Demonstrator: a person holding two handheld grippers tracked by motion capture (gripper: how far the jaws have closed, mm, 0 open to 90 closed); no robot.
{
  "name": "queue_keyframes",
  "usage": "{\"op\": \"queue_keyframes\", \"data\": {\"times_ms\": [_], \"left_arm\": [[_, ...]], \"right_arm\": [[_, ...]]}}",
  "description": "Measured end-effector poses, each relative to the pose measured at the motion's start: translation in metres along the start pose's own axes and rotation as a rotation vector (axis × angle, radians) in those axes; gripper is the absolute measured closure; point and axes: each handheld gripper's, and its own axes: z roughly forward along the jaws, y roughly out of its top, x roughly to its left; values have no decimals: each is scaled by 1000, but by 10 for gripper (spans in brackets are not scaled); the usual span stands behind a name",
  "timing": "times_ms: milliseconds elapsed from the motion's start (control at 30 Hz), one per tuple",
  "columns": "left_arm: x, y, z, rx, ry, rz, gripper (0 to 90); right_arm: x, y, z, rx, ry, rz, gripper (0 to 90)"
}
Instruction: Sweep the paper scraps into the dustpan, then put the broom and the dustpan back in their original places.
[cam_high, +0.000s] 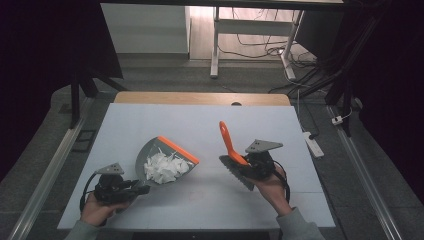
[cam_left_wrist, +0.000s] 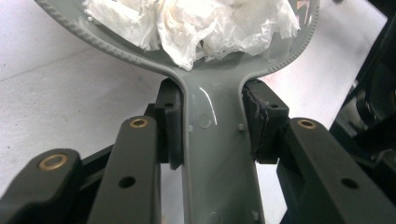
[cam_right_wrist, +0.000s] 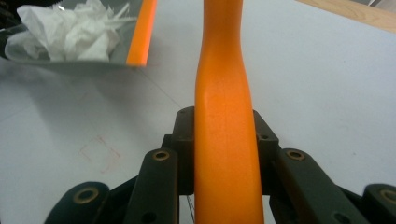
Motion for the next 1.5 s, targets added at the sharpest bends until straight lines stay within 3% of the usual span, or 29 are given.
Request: {"op": "queue_keyframes", "data": {"times_ms": [433,933,1267,1500], "left_arm": [[-2,-1,1,-28,68,-70,620],[-5,-4,3,-43,143,-118,620],[-2,-7,4,-61,202,-188,620],[-5,-7,8,-81,274,-219,620]], "right_arm": [[-7,-17,-16,42,47,-16,705],[-8,-24,-19,61,57,21,704],[-7,-29,-20,75,65,43,705],[-4,-33,-18,88,76,62,705]]}}
